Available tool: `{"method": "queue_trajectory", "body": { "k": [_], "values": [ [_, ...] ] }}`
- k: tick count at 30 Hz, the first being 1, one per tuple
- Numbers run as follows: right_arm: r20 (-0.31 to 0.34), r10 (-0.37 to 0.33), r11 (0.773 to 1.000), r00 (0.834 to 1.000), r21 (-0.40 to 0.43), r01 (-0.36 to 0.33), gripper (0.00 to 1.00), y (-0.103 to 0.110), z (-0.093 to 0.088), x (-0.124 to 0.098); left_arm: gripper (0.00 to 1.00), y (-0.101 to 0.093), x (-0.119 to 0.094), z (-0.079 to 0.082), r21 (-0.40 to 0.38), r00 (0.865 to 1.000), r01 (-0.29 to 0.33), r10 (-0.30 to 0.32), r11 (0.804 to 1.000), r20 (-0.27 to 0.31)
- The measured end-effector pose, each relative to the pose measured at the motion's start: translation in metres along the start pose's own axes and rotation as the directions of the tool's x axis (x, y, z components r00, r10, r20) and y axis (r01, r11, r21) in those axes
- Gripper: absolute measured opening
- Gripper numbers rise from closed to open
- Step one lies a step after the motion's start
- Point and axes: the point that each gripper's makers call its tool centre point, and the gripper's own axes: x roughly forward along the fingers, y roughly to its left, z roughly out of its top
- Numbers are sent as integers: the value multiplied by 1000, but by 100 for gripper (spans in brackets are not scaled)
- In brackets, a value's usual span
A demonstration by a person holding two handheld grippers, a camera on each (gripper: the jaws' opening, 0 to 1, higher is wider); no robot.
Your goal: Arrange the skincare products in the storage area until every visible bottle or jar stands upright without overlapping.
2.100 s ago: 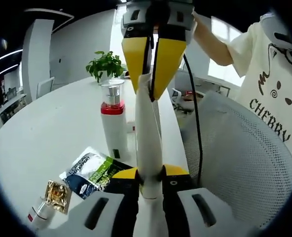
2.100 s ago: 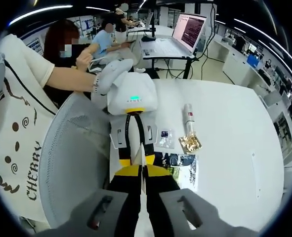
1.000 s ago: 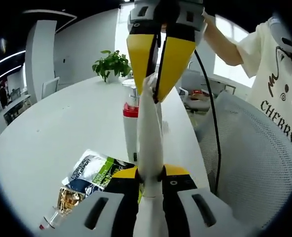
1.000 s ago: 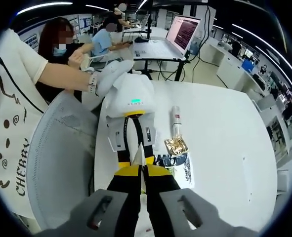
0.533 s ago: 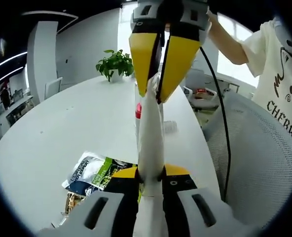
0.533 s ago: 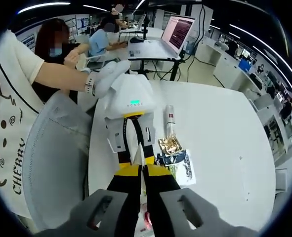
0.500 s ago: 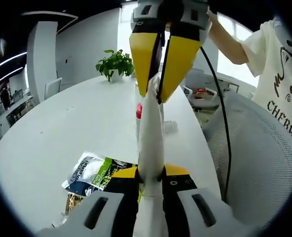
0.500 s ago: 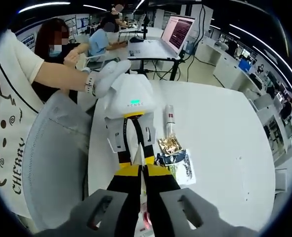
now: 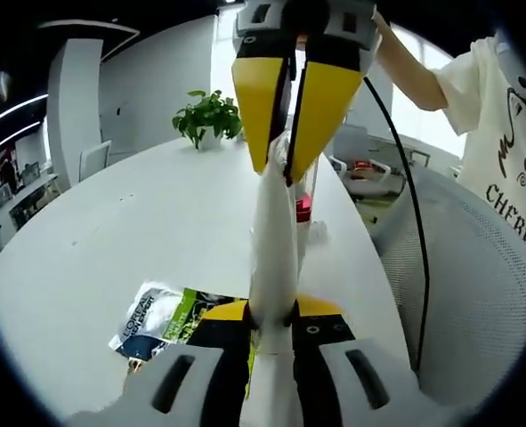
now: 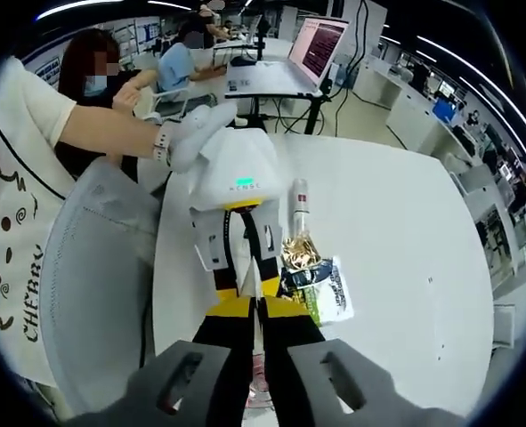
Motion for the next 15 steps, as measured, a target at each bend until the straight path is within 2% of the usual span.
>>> {"method": "queue_trajectory", "body": {
  "k": [6, 15],
  "values": [
    [-39, 11, 1000, 999, -8, -11, 2, -4, -1, 1, 15, 8, 1, -1, -8, 1000, 9, -9, 1000, 8],
    [-87, 40, 999, 995, -11, -41, 2, -2, -7, 0, 14, 4, 5, 3, -22, 1000, 8, -8, 1000, 21]
  ]
}}
